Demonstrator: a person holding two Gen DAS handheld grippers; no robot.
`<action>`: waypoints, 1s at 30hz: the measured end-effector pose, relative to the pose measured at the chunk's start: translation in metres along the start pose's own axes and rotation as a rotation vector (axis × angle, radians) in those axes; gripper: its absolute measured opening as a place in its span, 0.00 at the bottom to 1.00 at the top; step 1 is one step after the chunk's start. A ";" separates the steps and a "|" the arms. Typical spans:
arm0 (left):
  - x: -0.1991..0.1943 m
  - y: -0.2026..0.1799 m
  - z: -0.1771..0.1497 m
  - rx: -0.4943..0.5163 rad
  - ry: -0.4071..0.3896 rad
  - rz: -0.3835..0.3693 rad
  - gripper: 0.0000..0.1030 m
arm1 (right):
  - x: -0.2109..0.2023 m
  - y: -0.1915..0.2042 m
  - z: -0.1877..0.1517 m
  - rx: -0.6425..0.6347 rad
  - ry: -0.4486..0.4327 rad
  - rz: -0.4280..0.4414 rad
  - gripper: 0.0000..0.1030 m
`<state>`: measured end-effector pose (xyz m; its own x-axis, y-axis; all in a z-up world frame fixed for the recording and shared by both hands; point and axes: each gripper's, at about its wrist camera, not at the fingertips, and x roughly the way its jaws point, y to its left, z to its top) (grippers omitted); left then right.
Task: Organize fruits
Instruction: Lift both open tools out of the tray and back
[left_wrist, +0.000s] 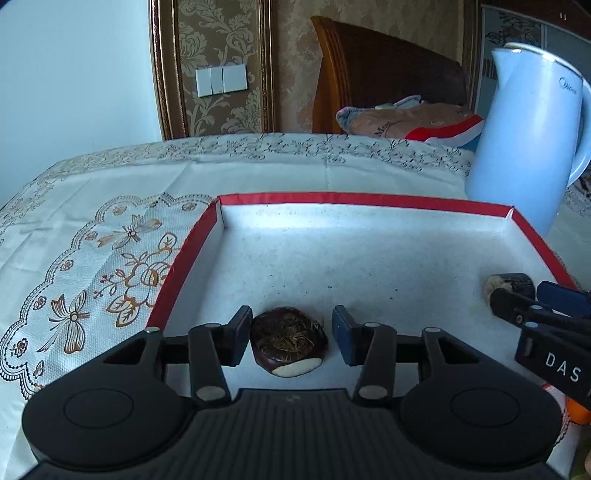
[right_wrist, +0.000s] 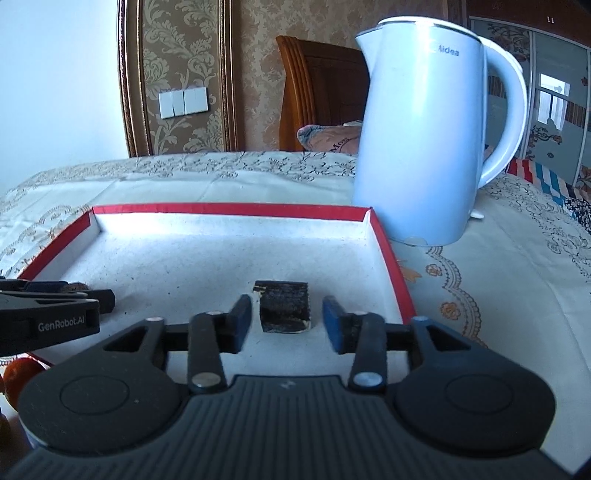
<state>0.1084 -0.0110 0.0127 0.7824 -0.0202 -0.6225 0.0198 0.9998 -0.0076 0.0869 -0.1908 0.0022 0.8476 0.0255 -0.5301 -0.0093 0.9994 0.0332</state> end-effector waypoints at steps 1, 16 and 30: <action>-0.003 0.001 0.000 -0.008 -0.017 0.006 0.52 | -0.002 -0.001 0.000 0.007 -0.010 0.001 0.58; -0.077 0.030 -0.021 -0.074 -0.261 0.036 0.64 | -0.058 -0.013 -0.015 0.058 -0.181 -0.001 0.82; -0.130 0.069 -0.085 -0.108 -0.306 0.047 0.71 | -0.124 -0.031 -0.064 0.097 -0.203 0.055 0.89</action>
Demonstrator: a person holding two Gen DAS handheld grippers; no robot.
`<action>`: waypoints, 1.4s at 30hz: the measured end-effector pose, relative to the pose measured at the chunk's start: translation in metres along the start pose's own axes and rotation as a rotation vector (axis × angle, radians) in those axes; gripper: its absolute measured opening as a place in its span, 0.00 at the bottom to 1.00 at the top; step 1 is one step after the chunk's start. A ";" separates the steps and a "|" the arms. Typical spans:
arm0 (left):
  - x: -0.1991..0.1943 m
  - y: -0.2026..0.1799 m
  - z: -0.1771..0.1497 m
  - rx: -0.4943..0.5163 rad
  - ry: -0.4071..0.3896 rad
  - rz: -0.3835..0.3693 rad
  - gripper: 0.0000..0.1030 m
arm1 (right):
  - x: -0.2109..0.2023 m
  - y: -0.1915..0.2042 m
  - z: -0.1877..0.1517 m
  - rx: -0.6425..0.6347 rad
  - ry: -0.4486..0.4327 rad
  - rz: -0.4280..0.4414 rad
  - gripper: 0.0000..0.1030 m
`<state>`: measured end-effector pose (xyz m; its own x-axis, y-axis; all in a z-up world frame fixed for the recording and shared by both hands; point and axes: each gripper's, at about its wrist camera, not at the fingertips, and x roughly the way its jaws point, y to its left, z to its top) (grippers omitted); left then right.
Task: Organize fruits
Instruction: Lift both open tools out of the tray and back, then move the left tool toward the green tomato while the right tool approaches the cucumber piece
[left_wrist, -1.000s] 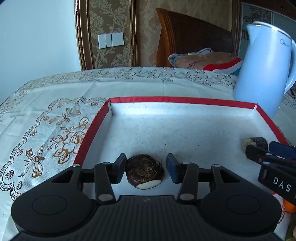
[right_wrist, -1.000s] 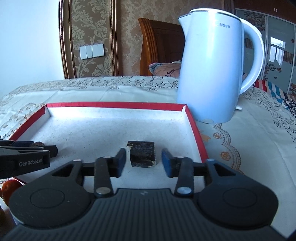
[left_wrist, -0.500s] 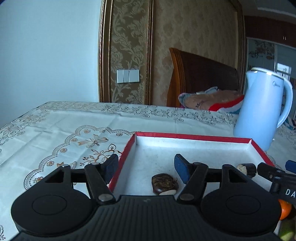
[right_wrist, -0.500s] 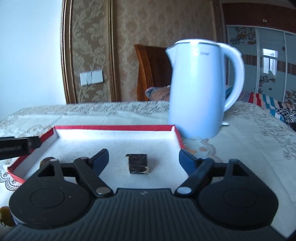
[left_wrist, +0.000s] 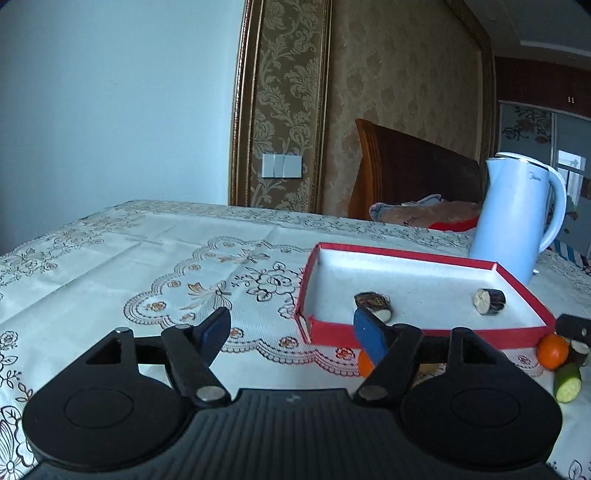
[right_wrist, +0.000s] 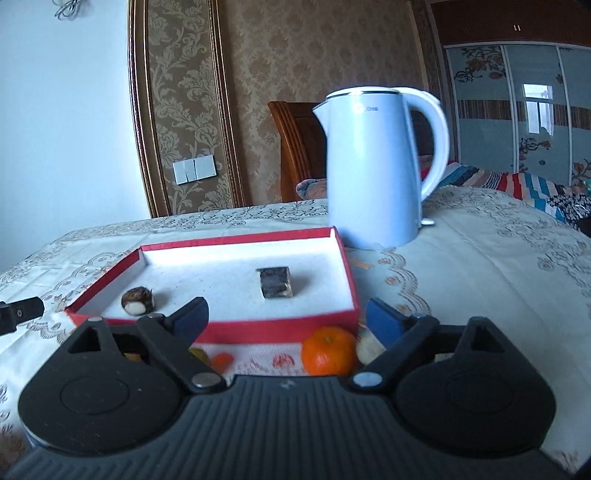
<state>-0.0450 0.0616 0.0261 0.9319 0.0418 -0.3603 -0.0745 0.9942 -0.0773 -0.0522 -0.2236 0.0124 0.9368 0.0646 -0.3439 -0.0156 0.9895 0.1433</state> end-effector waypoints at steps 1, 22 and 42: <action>0.001 -0.002 -0.002 0.016 0.009 -0.012 0.71 | -0.004 -0.002 -0.003 -0.008 0.012 -0.002 0.89; 0.012 -0.008 -0.015 0.070 0.142 -0.044 0.72 | -0.038 -0.022 -0.031 -0.067 0.115 -0.044 0.89; 0.015 -0.014 -0.018 0.099 0.167 -0.045 0.85 | -0.023 -0.022 -0.031 -0.021 0.159 -0.038 0.89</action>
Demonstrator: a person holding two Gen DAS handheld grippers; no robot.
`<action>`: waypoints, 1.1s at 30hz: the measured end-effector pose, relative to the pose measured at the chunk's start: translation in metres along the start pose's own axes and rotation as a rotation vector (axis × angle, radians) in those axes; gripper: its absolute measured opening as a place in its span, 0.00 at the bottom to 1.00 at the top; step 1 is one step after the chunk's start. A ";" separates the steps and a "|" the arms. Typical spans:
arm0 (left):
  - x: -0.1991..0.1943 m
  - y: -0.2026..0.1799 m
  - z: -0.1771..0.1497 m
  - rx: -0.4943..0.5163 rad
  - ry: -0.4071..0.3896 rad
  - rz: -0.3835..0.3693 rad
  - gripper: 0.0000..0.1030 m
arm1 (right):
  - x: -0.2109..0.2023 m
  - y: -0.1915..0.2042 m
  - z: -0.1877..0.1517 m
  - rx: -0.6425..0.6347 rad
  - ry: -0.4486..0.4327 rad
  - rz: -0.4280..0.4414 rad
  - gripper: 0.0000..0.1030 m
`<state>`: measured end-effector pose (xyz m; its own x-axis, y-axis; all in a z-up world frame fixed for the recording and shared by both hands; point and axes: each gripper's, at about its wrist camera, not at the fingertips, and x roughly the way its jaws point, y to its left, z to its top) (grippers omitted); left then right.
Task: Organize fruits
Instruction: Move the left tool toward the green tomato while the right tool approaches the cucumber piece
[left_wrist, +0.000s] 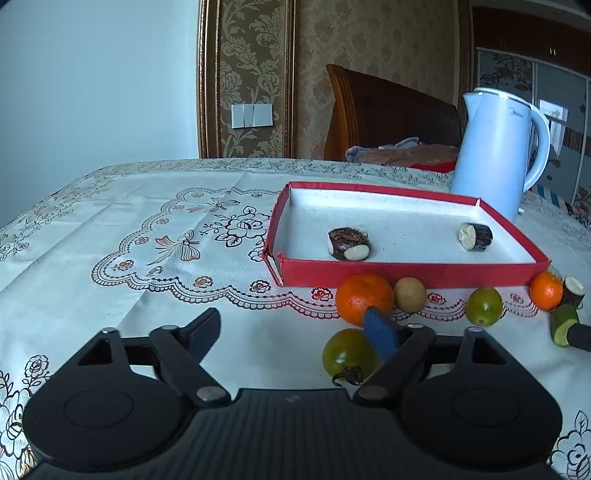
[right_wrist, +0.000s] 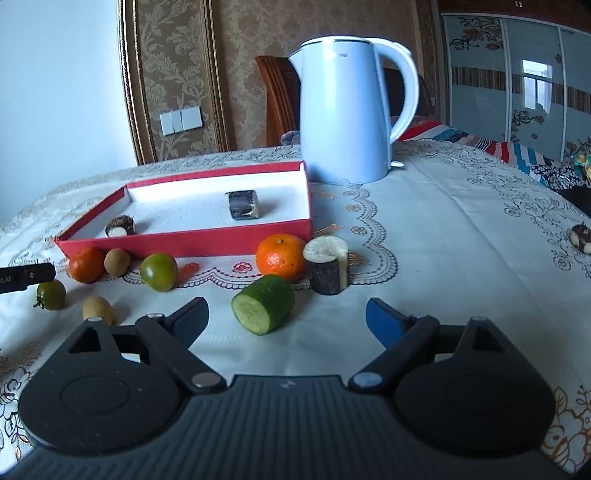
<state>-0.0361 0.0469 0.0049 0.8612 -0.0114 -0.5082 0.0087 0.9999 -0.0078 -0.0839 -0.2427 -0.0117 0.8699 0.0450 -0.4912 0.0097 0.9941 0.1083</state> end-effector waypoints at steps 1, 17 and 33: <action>0.000 -0.002 0.000 0.008 -0.002 0.000 0.85 | 0.001 0.001 0.001 -0.003 0.004 0.002 0.89; 0.000 -0.006 -0.002 0.006 0.031 -0.033 0.87 | 0.013 0.001 0.004 0.045 0.037 -0.002 0.91; 0.014 -0.031 -0.004 0.077 0.117 0.017 0.87 | 0.014 0.009 0.004 0.004 0.050 -0.016 0.91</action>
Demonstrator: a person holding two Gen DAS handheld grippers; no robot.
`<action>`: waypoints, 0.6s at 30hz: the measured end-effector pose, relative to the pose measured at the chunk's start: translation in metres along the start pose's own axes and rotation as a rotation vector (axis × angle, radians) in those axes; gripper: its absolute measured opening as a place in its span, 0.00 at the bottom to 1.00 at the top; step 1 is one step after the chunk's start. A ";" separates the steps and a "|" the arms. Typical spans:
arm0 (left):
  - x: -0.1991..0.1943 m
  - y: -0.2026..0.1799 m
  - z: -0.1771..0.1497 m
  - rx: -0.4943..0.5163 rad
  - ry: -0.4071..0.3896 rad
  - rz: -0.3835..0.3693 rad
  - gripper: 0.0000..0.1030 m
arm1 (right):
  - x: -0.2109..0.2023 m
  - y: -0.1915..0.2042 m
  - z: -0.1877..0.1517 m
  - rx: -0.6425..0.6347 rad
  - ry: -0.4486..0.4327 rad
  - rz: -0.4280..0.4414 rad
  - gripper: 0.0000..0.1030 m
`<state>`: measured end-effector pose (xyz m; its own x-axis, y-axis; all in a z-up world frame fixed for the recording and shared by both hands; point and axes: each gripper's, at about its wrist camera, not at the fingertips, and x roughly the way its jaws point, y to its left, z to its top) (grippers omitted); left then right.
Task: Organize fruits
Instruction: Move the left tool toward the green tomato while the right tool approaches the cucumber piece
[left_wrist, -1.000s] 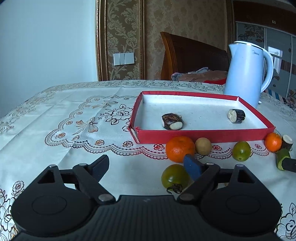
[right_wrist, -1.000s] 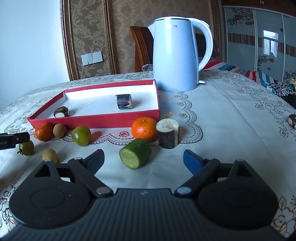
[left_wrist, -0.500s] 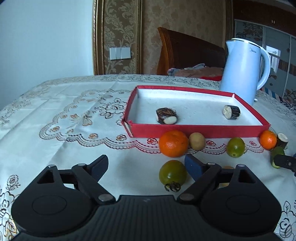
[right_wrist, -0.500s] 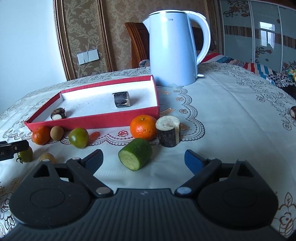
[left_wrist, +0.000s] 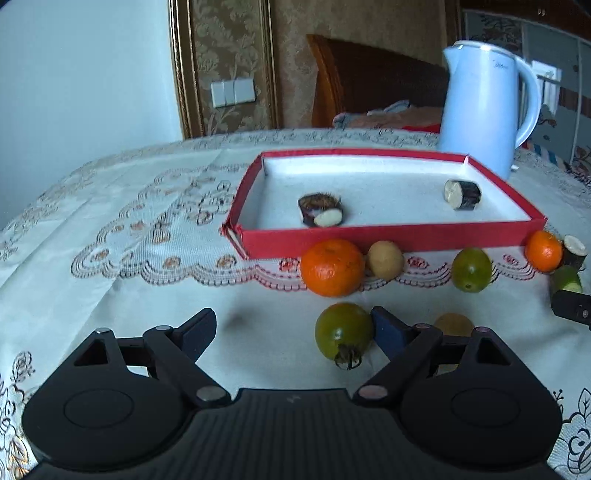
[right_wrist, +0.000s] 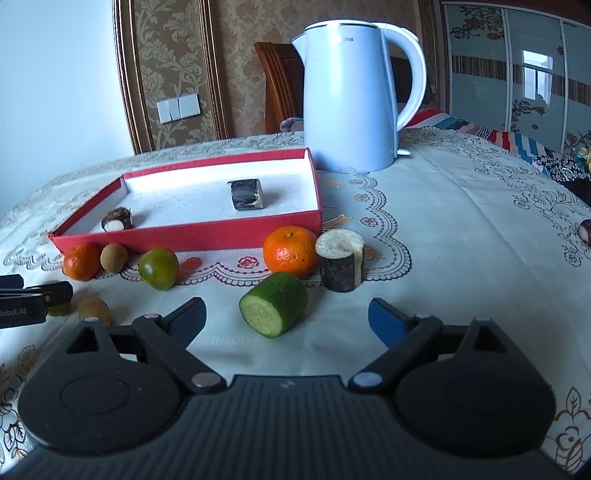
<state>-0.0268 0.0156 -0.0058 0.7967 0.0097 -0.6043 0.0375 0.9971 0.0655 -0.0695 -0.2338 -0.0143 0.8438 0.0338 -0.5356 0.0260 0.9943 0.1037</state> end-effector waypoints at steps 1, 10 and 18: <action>0.002 -0.001 0.000 0.007 0.012 0.004 0.88 | 0.001 0.002 0.001 -0.011 0.008 -0.007 0.91; 0.003 0.005 0.001 -0.033 0.017 0.003 0.88 | 0.013 0.014 0.006 -0.040 0.044 0.017 0.86; 0.005 0.004 0.003 -0.038 0.015 0.009 0.87 | 0.020 0.016 0.010 -0.029 0.058 0.011 0.73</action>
<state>-0.0206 0.0197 -0.0066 0.7878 0.0199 -0.6156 0.0068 0.9991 0.0409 -0.0465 -0.2185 -0.0150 0.8117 0.0498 -0.5820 0.0007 0.9963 0.0863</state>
